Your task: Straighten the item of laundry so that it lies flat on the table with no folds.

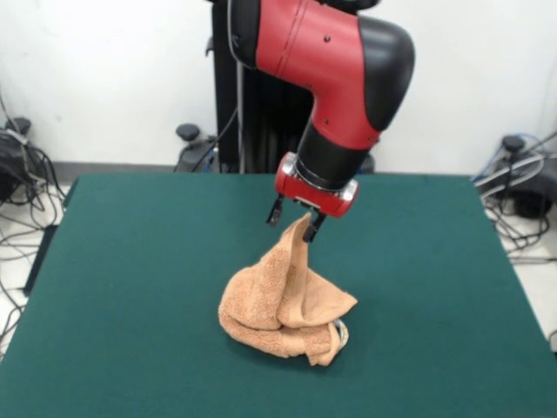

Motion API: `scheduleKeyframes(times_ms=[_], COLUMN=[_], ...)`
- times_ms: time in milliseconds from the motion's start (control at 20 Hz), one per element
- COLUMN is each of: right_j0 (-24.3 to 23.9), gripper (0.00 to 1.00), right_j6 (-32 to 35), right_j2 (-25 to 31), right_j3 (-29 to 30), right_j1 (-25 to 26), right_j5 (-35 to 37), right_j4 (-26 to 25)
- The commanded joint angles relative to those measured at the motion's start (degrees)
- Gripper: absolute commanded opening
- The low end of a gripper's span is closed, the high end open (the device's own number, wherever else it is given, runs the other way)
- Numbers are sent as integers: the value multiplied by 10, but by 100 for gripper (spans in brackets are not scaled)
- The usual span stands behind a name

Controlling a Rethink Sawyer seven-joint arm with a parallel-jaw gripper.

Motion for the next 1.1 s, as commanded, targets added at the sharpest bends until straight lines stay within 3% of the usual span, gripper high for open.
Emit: scheduleKeyframes(times_ms=[50,1100], right_j0=[-1,-6], gripper=[100,100], right_j6=[89,84], right_j2=[43,48], right_j3=[-25,-30], right_j1=[6,8], right_j5=[54,72], right_j4=[19,18])
